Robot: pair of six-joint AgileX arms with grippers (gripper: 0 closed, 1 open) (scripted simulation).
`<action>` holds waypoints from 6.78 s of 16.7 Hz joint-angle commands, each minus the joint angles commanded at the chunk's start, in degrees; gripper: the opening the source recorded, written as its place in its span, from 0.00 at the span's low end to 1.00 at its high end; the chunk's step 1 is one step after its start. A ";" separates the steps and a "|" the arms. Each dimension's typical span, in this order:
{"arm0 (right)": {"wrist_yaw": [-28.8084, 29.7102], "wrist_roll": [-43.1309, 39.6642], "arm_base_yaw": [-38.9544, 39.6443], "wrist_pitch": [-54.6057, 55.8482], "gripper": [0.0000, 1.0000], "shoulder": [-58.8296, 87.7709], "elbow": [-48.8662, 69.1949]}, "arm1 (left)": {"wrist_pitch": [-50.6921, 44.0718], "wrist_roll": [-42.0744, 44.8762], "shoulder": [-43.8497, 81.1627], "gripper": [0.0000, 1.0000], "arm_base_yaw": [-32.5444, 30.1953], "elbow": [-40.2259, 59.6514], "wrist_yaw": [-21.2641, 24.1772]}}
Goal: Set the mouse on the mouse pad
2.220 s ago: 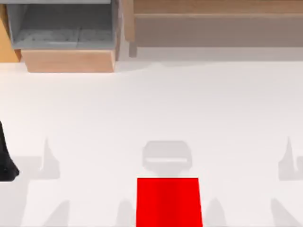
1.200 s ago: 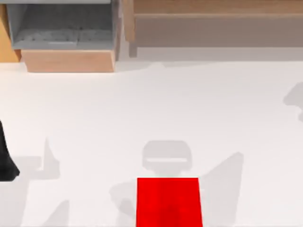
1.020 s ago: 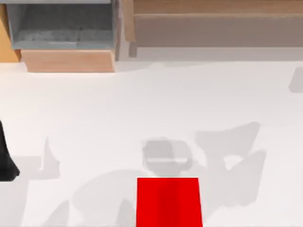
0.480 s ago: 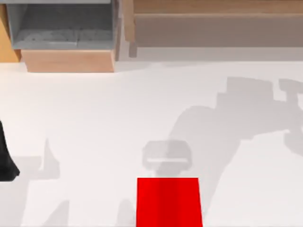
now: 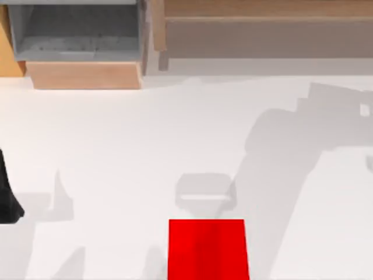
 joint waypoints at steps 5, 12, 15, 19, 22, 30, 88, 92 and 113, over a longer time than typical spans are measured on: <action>0.03 0.03 0.00 1.05 1.00 0.18 -1.01 | 0.00 0.00 0.00 1.00 0.00 0.00 0.00; 0.04 0.10 0.05 17.15 1.00 4.01 -12.65 | 0.00 0.00 0.00 1.00 0.00 0.00 0.00; 0.05 0.10 0.05 19.52 1.00 4.71 -14.81 | 0.00 0.00 0.00 1.00 0.00 0.00 0.00; 0.05 0.10 0.05 19.52 0.92 4.71 -14.81 | 0.00 0.00 0.00 1.00 0.00 0.00 0.00; 0.05 0.10 0.05 19.52 0.70 4.71 -14.81 | 0.00 0.00 0.00 1.00 0.00 0.00 0.00; 0.05 0.10 0.05 19.52 0.10 4.71 -14.81 | 0.00 0.00 0.00 1.00 0.00 0.00 0.00; 0.23 -27.05 72.16 15.56 0.00 -20.14 -35.91 | 0.00 0.00 0.00 1.00 0.00 0.00 0.00; 0.20 -27.04 72.14 17.93 0.00 -19.39 -37.57 | 0.00 0.00 0.00 1.00 0.00 0.00 0.00; 0.23 -27.23 72.25 23.05 0.60 -17.82 -40.96 | 0.00 0.00 0.00 1.00 0.00 0.00 0.00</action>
